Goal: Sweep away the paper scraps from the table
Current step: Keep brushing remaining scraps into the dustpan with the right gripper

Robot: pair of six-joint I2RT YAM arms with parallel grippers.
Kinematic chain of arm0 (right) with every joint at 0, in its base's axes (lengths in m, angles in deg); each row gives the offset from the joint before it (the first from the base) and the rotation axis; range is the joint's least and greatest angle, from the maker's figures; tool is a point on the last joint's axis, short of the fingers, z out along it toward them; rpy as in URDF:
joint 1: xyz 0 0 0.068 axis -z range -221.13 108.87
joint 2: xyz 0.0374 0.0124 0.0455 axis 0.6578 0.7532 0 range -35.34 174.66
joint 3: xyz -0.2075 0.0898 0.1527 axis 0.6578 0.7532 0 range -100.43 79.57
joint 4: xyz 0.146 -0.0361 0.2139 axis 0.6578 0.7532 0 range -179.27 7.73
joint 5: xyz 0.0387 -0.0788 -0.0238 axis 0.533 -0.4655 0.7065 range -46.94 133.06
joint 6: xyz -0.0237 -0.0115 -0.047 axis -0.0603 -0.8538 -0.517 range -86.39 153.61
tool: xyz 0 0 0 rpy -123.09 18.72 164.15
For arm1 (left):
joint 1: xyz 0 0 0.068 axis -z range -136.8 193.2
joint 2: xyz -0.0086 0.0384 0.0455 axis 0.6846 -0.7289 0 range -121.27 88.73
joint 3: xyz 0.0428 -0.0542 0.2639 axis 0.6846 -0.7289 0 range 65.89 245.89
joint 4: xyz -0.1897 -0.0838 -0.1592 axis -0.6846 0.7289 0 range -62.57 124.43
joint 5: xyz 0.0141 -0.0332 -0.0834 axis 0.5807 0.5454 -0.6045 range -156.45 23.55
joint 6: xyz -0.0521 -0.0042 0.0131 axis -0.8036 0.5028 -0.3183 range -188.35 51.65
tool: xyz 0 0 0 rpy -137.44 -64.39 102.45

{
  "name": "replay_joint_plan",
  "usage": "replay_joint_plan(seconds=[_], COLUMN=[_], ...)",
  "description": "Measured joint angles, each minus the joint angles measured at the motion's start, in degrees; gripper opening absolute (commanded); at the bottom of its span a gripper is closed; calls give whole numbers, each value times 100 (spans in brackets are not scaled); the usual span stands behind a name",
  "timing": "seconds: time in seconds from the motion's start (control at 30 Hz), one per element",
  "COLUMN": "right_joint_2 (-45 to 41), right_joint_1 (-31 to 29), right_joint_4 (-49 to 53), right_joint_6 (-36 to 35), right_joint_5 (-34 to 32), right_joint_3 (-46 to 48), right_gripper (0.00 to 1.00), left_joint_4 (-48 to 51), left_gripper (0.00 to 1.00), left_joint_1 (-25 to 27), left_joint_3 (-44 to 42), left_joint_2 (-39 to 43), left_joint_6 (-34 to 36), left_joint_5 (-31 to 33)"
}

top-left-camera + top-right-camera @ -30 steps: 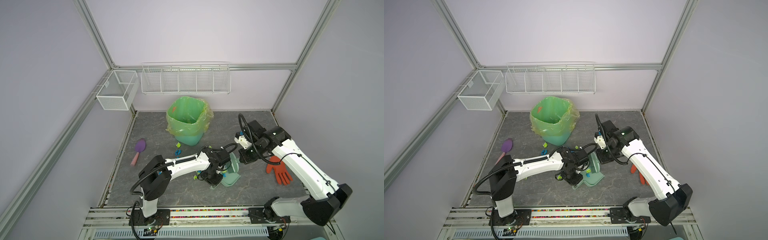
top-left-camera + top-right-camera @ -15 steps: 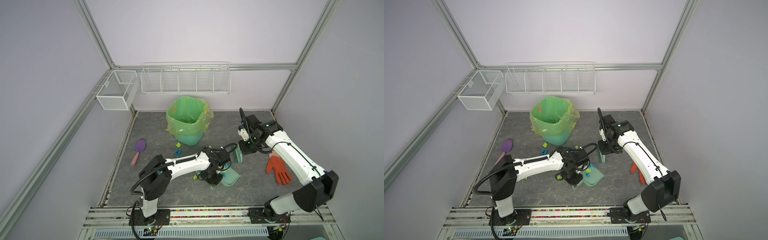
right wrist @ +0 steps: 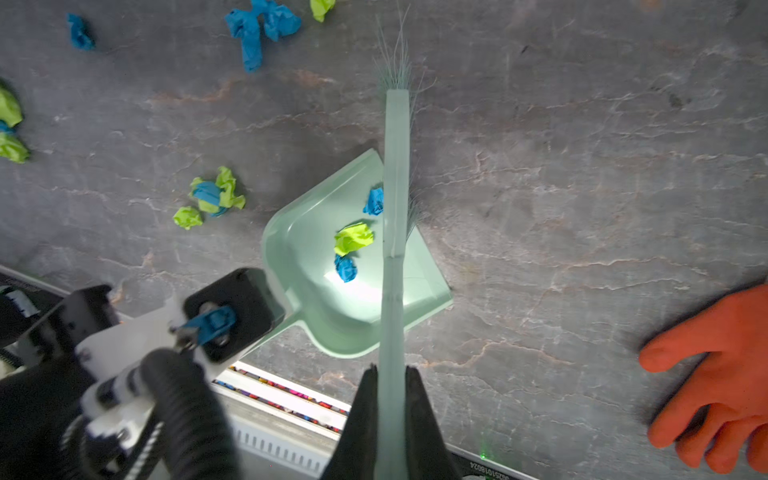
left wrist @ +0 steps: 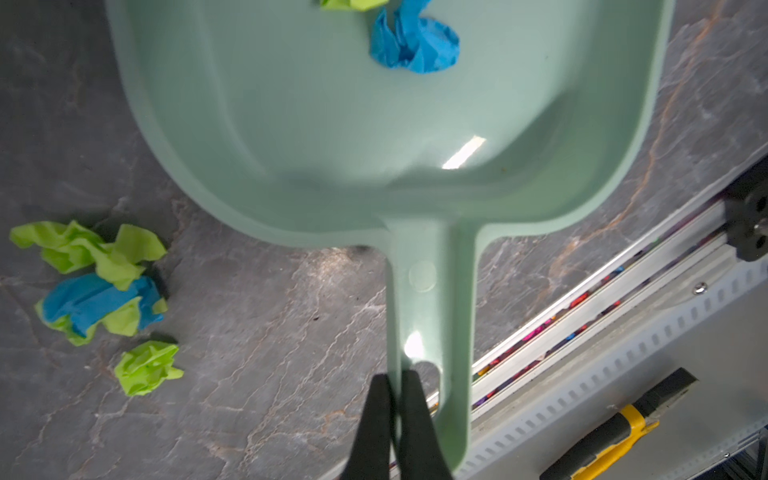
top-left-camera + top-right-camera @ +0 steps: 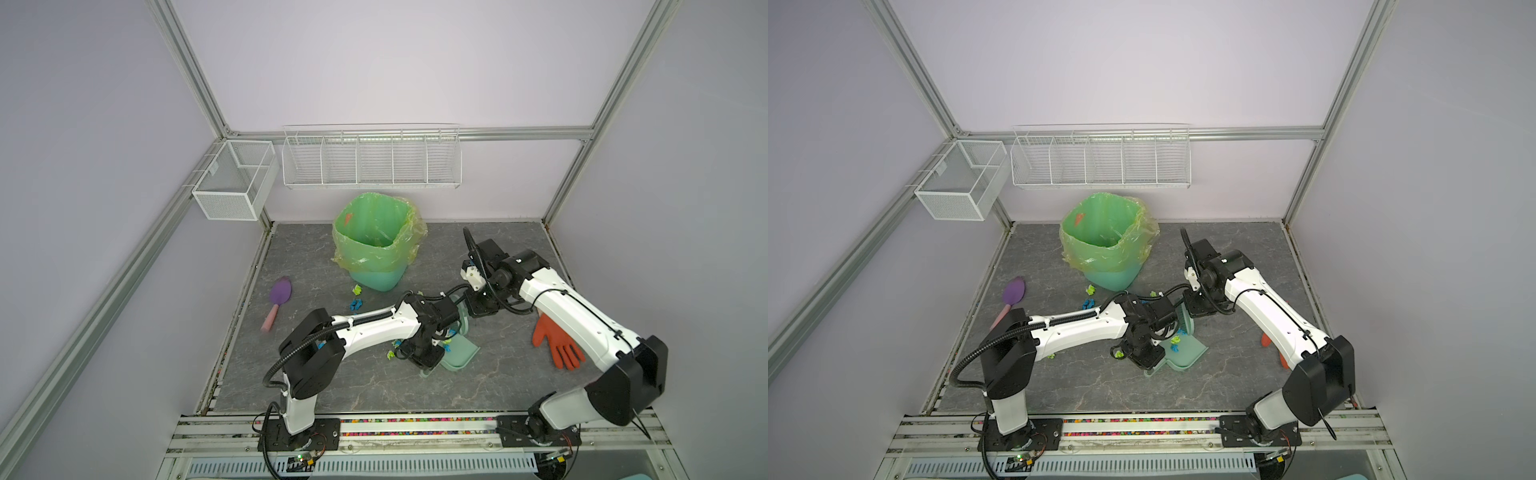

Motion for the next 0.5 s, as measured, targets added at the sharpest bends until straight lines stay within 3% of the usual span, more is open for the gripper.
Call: replay_joint_plan(seconds=[0.2, 0.5], right_joint_2=[-789, -1589], right_joint_1=[-57, -55], right_joint_4=[22, 225], right_joint_6=[289, 573], right_joint_5=[120, -291], right_joint_3=[111, 153], right_gripper=[7, 7], left_joint_4=[-11, -33], left_gripper=[0, 0], left_joint_1=[0, 0], left_joint_3=[0, 0], left_joint_2=[-26, -26], left_joint_6=[0, 0], left_joint_5=[24, 177])
